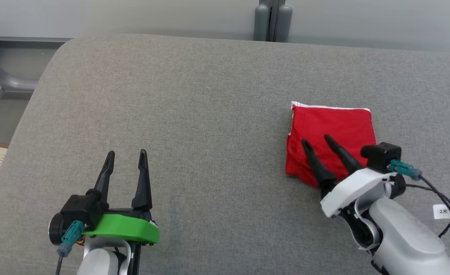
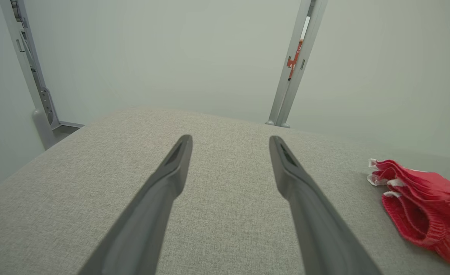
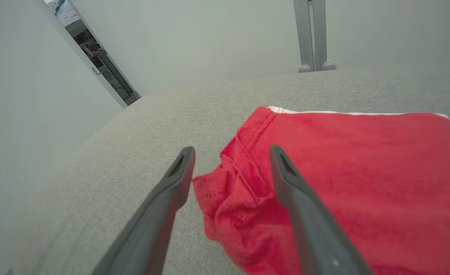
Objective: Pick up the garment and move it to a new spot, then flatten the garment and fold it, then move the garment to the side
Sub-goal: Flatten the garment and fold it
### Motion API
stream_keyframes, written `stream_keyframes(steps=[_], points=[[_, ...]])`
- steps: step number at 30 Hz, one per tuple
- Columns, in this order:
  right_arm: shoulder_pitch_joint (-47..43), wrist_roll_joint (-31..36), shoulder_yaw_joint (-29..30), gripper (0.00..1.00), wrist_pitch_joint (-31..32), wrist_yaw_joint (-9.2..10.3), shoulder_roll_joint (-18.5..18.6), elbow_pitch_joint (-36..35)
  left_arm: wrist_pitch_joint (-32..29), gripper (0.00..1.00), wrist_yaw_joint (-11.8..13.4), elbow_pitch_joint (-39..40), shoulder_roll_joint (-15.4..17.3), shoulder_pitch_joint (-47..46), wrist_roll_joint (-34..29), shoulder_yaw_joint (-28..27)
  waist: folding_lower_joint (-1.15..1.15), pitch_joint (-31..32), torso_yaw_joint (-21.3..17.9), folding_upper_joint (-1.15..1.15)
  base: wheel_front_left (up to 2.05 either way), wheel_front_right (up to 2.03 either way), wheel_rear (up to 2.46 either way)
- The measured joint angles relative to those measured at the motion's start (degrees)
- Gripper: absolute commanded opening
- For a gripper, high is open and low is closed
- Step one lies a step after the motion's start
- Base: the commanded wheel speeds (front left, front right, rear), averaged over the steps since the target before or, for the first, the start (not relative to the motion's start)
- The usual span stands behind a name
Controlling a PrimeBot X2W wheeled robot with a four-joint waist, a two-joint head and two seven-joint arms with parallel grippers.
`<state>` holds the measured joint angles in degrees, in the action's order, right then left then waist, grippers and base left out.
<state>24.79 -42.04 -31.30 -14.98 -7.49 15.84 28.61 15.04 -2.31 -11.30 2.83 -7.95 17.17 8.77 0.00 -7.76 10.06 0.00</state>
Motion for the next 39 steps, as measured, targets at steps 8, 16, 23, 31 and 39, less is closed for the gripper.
stream_keyframes(steps=[8,16,23,31,39], points=[[-2.95,1.99,10.72,1.0,-0.05,0.0,4.06,-4.04,0.0,1.0,0.05,0.05,-0.01,0.06,0.29,0.48,0.0,0.1,-0.83,0.0,0.0,0.0,0.0],[-3.22,6.04,16.35,0.0,-0.07,0.0,5.52,0.24,0.0,1.0,-0.03,0.04,-0.01,-0.17,0.26,1.56,0.0,-0.95,-0.2,0.0,0.0,0.0,0.0],[-0.74,9.24,13.84,0.0,-0.07,0.0,3.41,6.73,0.0,1.0,-0.05,-0.34,0.0,-1.23,0.26,3.11,0.0,-2.14,1.26,0.0,0.0,0.0,0.0],[0.4,12.0,7.77,0.0,-0.07,0.0,-3.07,9.26,-0.01,1.0,0.32,-0.51,0.0,-1.51,0.3,4.19,0.0,-2.89,3.32,0.0,0.0,0.0,0.0],[1.04,13.12,3.37,0.0,-0.07,0.0,-8.62,9.42,0.0,1.0,0.6,-0.88,0.0,-1.57,0.36,4.95,0.0,-2.92,3.72,0.0,0.0,0.0,0.0]])
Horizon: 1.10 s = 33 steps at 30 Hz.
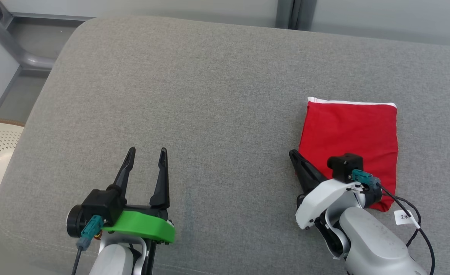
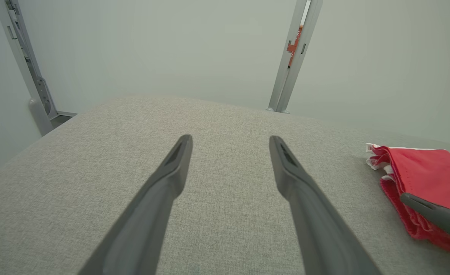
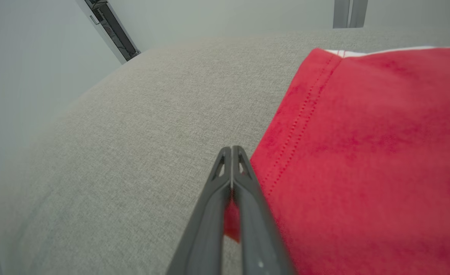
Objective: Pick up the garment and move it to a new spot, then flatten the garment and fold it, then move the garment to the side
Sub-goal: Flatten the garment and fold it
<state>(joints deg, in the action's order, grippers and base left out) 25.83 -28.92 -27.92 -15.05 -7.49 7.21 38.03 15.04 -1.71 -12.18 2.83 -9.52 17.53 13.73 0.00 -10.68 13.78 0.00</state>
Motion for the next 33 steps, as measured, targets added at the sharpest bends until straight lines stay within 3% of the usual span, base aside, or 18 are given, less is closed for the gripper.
stream_keyframes(steps=[5,21,22,24,25,26,33], points=[[-0.01,0.82,1.53,0.0,0.0,-0.01,0.41,-2.91,0.0,1.0,0.21,-0.57,0.0,-0.03,-0.38,-0.58,0.0,0.56,-1.07,0.0,0.0,0.0,0.0],[-10.67,5.49,17.23,0.0,0.0,0.0,7.3,-19.65,0.0,1.0,-0.34,-1.49,-0.01,0.77,-3.54,-4.99,0.0,4.47,-9.46,0.0,0.0,0.0,0.0],[-11.43,5.63,17.94,0.07,-0.01,0.0,7.34,-20.29,0.0,1.0,-0.34,-1.56,-0.02,0.8,-3.56,-5.3,0.0,4.63,-9.95,0.0,0.0,0.0,0.0],[-13.4,6.33,19.31,0.4,0.0,0.0,7.34,-21.84,-0.01,1.0,-0.32,-1.64,-0.01,1.02,-3.87,-6.13,0.0,5.06,-11.16,0.0,0.0,0.0,0.0],[-14.21,6.71,19.85,0.86,0.0,0.0,7.36,-22.51,0.0,1.0,-0.33,-1.64,-0.01,1.15,-4.04,-6.33,0.0,5.24,-11.61,0.0,0.0,0.0,0.0],[-15.19,7.04,20.48,1.0,0.0,0.0,7.35,-23.34,0.0,1.0,-0.35,-1.66,-0.01,1.38,-4.11,-6.6,0.0,5.47,-12.16,0.0,0.0,0.0,0.0],[-20.39,7.97,23.21,1.0,0.0,0.0,6.23,-26.63,0.0,1.0,-0.85,-2.23,-0.02,2.7,-5.78,-8.57,0.0,7.09,-14.67,0.0,0.0,0.0,0.0]])
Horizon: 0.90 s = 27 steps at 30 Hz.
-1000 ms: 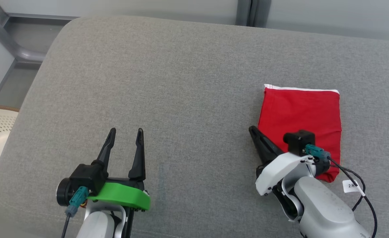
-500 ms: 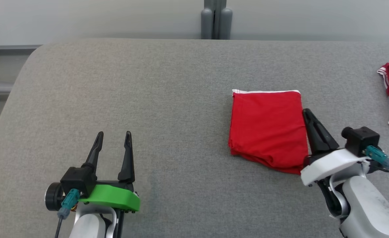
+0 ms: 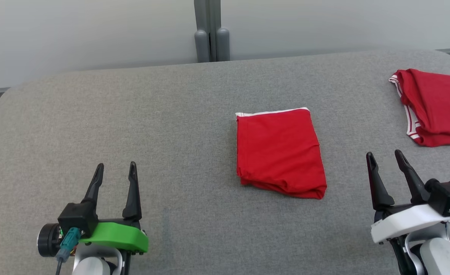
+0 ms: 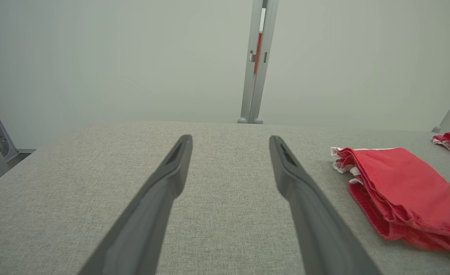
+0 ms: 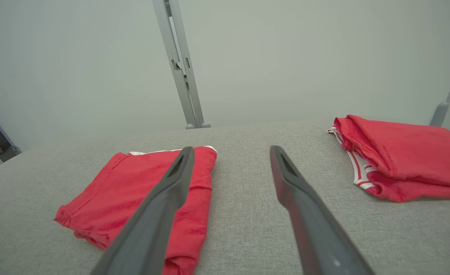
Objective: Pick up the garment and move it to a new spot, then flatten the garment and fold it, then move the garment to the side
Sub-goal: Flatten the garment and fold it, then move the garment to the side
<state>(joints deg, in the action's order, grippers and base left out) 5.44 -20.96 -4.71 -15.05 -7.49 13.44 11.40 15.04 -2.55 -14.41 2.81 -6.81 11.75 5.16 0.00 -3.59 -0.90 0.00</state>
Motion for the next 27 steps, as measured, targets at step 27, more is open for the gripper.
stream_keyframes(steps=[27], points=[[-7.63,1.99,3.99,1.0,0.0,0.0,-2.18,-4.06,0.0,1.0,-1.67,2.35,0.02,5.66,-3.79,-4.17,0.0,3.24,0.53,0.0,0.0,0.0,0.0]])
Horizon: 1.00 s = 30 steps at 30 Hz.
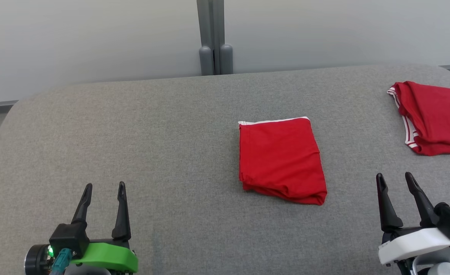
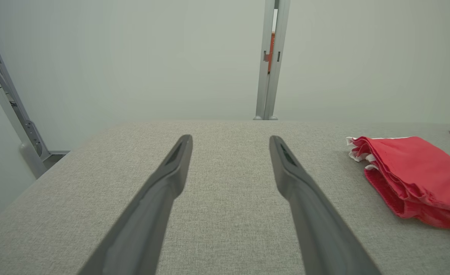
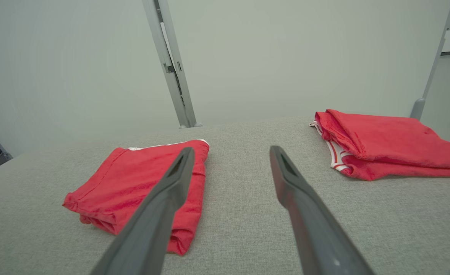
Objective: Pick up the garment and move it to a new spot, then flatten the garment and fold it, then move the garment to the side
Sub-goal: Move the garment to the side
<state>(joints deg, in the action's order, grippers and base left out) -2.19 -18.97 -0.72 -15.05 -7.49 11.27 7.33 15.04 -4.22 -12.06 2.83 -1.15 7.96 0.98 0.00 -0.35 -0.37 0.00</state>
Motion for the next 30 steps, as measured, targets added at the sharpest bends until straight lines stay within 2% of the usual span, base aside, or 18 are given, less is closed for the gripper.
stream_keyframes(steps=[19,23,30], points=[[0.04,0.08,-0.51,1.0,0.0,0.0,0.01,1.27,0.0,1.0,-0.05,0.08,0.0,0.08,0.01,-0.01,0.0,0.14,0.19,0.0,0.0,0.0,0.0],[1.26,0.64,-2.69,1.0,0.0,0.0,0.18,1.75,-0.01,1.0,-0.05,0.08,0.0,0.1,0.01,-0.11,0.0,-0.1,0.06,0.0,0.0,0.0,0.0],[10.21,0.6,-8.72,1.0,0.0,0.0,2.59,5.24,0.0,1.0,0.04,0.0,-0.01,-0.6,0.24,1.33,0.0,-1.59,0.9,0.0,0.0,0.0,0.0]])
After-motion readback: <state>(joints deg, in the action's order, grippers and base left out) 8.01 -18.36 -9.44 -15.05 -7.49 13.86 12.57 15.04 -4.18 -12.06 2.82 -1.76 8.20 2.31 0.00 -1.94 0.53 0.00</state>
